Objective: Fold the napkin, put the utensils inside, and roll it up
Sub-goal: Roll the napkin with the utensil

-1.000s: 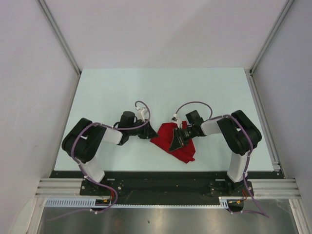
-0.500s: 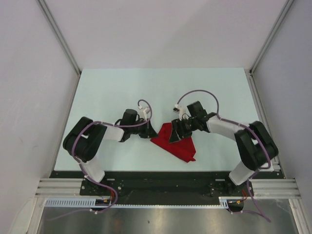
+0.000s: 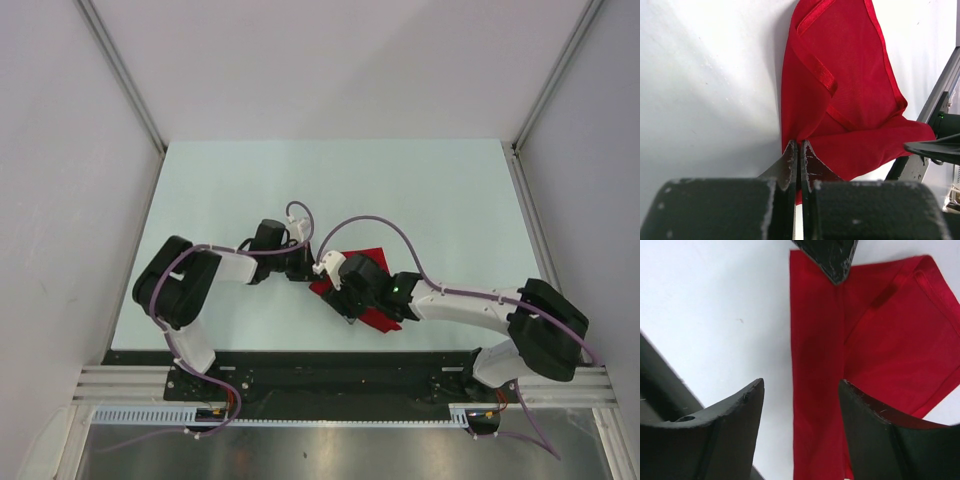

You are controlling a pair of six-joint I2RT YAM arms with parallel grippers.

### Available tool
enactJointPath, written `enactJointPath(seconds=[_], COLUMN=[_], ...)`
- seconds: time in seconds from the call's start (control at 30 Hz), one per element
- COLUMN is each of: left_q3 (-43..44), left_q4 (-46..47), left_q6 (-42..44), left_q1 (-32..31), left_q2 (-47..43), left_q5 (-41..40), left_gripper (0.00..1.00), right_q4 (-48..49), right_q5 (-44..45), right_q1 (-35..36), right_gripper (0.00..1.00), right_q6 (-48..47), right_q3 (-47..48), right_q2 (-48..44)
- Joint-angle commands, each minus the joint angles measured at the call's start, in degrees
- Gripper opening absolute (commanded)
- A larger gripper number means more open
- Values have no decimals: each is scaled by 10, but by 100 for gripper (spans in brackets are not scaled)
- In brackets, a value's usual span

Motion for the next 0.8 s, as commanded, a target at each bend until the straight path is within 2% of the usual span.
enactJointPath(seconds=[0.0,0.13,0.27,0.47,0.57,0.63,0.67,0.73,0.77], left_q3=[18,19,21,25,27,31,32,36,38], left_q4=[-24,-25,-27,-26,-25,-24,-24,-26,-29], left_q6=[19,18,16,8,0,-6,-7,-12,-13], left_q1=[-3,-3,-3,-3,-3,-3,-3,2,4], left_q2=[12,14,13,7,4,-1,-5,-23,-30], left_q5=[3,6,6,12,13,13,13,5,1], left_gripper=[0,0,0,0,1,8,19,32,44], right_q4=[21,26,26,7,-11,-31,-38,-35,-29], right_q5=[73,65,50,14,-10,-58,-73,-132,-153], right_q1=[13,14,14,12,3,-15,-22,-37,-53], right_gripper=[64,60,49,45,40,37,35,32,31], right_q6=[-28,-29,-26,0,20,34,39,53,56], right_q3=[-4,-5,-5,12,22,28,30,23,21], right_q2=[28,48,72,112,132,141,146,151,152])
